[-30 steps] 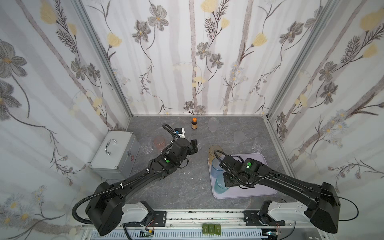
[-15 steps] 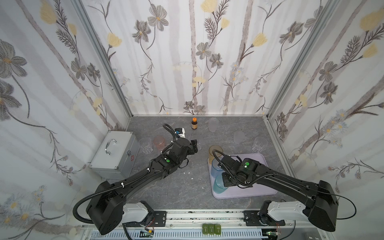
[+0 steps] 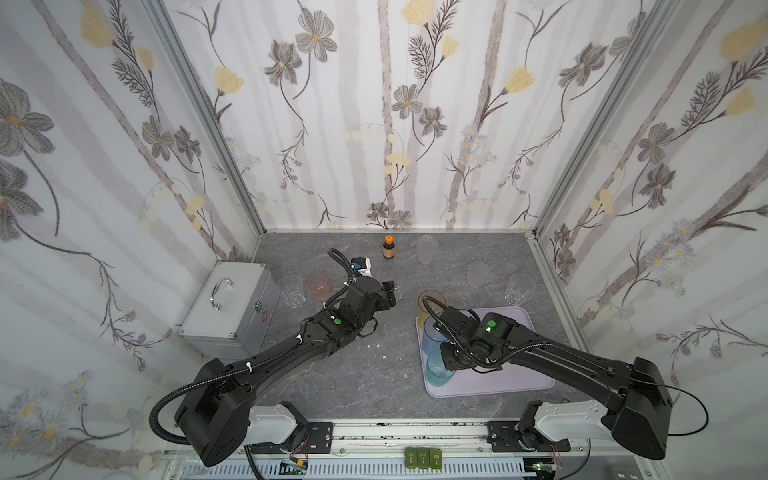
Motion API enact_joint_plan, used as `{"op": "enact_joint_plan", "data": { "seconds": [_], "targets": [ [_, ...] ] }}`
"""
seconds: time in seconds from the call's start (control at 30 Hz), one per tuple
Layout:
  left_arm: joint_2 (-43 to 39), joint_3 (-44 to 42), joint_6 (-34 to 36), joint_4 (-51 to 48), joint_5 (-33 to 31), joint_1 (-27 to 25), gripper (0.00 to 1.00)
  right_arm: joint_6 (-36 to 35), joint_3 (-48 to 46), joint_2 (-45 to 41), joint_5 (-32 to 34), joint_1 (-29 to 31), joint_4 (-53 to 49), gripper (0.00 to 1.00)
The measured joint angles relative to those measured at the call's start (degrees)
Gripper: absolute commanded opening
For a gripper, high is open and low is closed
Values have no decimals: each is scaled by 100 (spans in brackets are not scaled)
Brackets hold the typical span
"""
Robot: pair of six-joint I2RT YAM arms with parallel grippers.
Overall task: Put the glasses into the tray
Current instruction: 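Open the right gripper to release the teal cup and lift away, then move the right gripper toward a clear glass beyond the tray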
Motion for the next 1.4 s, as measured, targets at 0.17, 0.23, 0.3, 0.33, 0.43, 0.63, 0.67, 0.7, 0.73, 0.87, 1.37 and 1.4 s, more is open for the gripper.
{"op": "enact_joint_plan", "data": {
  "seconds": [0.17, 0.23, 0.3, 0.33, 0.43, 0.63, 0.67, 0.7, 0.73, 0.87, 1.37, 1.4],
  "targets": [
    [48, -7, 0, 15, 26, 4, 77, -164, 140, -369, -267, -426, -35, 38],
    [72, -17, 0, 15, 44, 9, 76, -326, 184, -573, -407, -833, -57, 38],
    [103, -39, 0, 20, 61, 11, 76, -483, 236, -756, -402, -1316, -92, 38],
    [118, -59, 0, 35, 74, 11, 76, -560, 258, -820, -402, -1526, -96, 38],
    [170, -116, -2, 33, 105, 11, 75, -782, 278, -931, -404, -2236, -48, 37],
    [308, -210, -2, 52, 179, 9, 75, -1032, -155, -518, -413, -3362, 791, 34],
    [326, -229, -2, 55, 203, 9, 75, -1051, -199, -343, -398, -3519, 990, 33],
    [334, -260, -2, 59, 227, 2, 75, -1060, -223, -155, -328, -3624, 1204, 32],
    [341, -289, -4, 57, 251, 0, 75, -1067, -234, 0, -315, -3668, 1370, 31],
    [411, -417, -4, 57, 315, -42, 75, -1043, -293, 855, -468, -3670, 2299, 28],
    [306, -616, -83, 59, 201, -59, 75, -638, 151, 2822, -966, -3178, 3810, 24],
    [306, -616, -85, 57, 201, -59, 75, -616, 184, 2872, -964, -3167, 3888, 24]
  ]
}}
